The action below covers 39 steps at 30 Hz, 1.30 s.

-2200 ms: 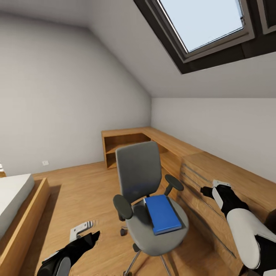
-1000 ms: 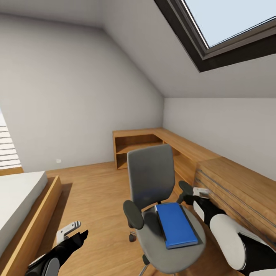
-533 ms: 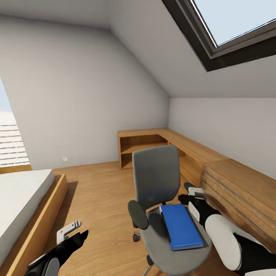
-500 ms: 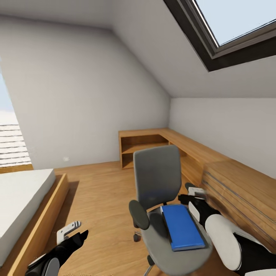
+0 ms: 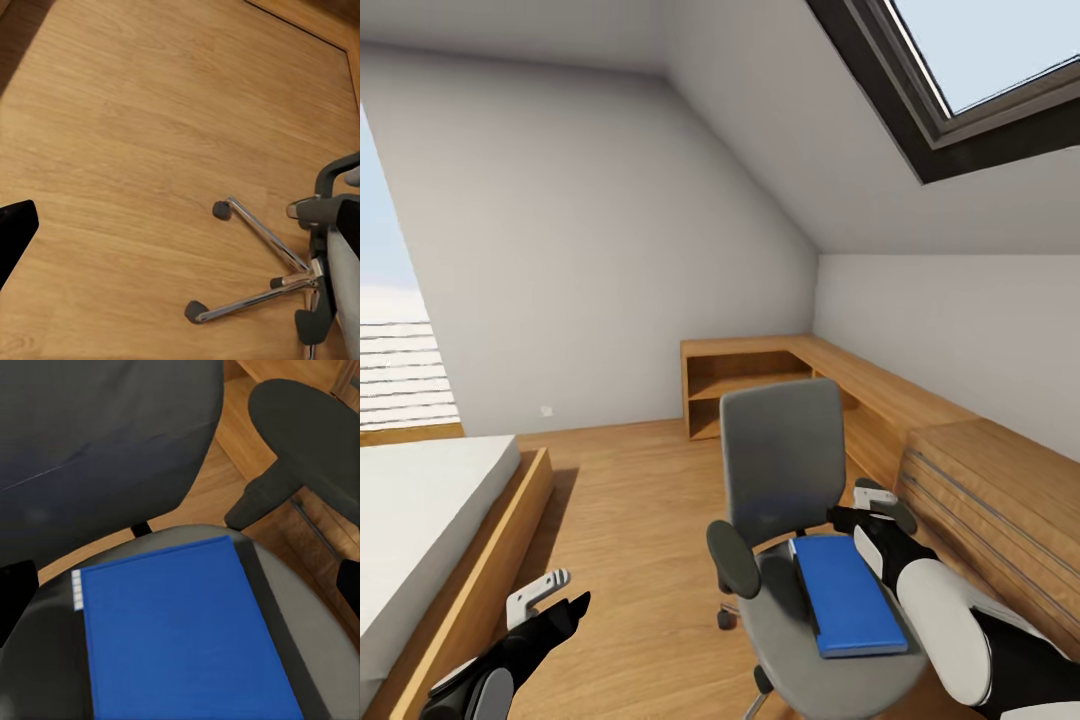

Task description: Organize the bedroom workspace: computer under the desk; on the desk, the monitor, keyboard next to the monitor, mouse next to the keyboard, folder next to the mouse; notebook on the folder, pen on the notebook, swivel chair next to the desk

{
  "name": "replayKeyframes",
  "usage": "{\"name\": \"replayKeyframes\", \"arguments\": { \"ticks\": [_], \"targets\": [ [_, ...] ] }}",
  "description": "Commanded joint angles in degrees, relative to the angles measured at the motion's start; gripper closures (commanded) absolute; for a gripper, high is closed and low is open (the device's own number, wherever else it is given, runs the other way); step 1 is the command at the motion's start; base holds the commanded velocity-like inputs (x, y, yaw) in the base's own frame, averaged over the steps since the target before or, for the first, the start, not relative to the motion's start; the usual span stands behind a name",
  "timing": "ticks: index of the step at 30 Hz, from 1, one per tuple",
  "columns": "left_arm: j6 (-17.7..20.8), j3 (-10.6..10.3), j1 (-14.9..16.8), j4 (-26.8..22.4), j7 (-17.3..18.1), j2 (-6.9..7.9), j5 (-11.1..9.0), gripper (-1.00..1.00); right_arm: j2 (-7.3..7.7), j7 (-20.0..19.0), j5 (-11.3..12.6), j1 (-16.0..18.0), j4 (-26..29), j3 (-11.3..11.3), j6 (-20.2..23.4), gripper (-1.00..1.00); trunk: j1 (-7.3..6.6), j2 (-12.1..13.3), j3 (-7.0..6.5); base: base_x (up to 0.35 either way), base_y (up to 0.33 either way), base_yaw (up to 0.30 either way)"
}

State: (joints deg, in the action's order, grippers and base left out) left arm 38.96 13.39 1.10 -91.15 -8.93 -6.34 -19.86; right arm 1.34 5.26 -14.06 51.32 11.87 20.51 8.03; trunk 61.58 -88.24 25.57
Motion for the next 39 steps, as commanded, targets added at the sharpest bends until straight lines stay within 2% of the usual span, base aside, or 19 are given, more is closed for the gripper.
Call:
{"name": "replayKeyframes", "arguments": {
  "ticks": [1,32,34,36,38,39],
  "targets": [
    [0.25,0.04,0.05,-0.13,-0.44,-0.06,-0.62,-1.0,0.03,0.02,-0.57,0.02,0.08,0.32,0.32,-1.0,0.22,-0.45,0.25,0.0,0.0,0.002],
    [0.27,0.06,0.05,-0.17,-0.65,-0.16,-0.62,-1.0,0.36,-0.04,-0.52,0.01,0.09,0.34,0.32,-1.0,7.03,-12.89,5.82,0.0,0.0,0.0],
    [0.28,0.16,0.05,0.02,-0.47,-0.04,-0.62,-1.0,0.78,-0.37,-0.19,0.01,0.0,0.7,0.32,-1.0,7.25,-13.27,5.99,0.0,0.0,0.0],
    [0.21,-0.11,0.05,-0.45,-0.56,-0.7,-0.57,-1.0,1.42,-1.01,0.43,-0.09,0.0,1.07,0.06,-1.0,7.68,-14.08,6.35,0.0,0.0,0.0],
    [0.21,-0.11,0.05,-0.45,-0.56,-0.7,-0.57,-1.0,2.07,-1.65,1.06,-0.09,0.0,1.07,0.06,-1.0,8.12,-14.88,6.71,0.0,0.0,0.0],
    [0.17,-0.23,0.05,-0.67,-0.73,-1.03,-0.55,-1.0,1.73,-1.31,0.7,-0.14,-0.1,0.74,-0.03,-1.0,8.34,-15.28,6.89,0.0,0.0,0.0]
  ]
}}
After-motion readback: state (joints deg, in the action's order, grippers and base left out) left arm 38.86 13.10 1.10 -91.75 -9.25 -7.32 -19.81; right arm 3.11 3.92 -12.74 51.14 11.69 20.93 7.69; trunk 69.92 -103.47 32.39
